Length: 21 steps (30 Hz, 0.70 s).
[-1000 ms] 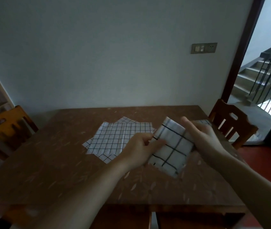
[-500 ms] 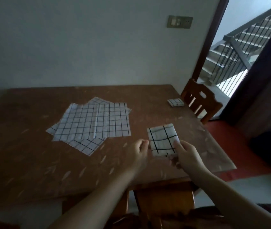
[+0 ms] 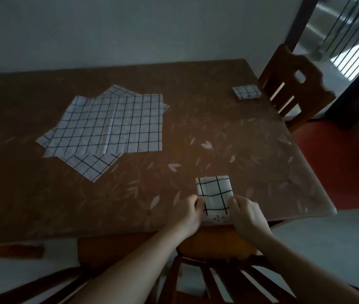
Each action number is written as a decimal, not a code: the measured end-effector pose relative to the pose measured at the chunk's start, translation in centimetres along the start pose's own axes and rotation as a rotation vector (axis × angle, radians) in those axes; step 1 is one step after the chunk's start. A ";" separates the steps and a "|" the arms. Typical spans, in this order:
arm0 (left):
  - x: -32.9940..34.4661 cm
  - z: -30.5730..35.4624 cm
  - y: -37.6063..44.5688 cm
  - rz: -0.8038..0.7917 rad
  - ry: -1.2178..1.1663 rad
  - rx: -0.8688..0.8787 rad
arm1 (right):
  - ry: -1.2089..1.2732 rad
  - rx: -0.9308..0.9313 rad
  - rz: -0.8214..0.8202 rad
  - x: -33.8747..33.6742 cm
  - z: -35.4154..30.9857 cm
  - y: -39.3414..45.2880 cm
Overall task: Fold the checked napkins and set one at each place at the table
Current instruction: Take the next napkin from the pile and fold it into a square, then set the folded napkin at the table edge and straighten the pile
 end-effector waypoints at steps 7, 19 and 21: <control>4.0 -2.3 4.9 -0.032 0.394 -0.178 | -0.500 0.083 -0.042 0.1 4.3 4.2; 3.5 -2.9 5.1 -0.072 0.644 -0.247 | -0.634 0.069 -0.072 0.4 4.3 5.0; 2.4 -3.0 4.4 -0.065 0.654 -0.250 | -0.663 0.063 -0.089 0.4 3.9 4.9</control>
Point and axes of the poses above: each hand's wrist, its own y-axis towards the middle knuckle, its own x-axis out of the palm, z = x × y, the point moved 10 cm from there along y, towards the middle knuckle, and after that the axes turned 11 degrees about -z, right-handed, at the moved point
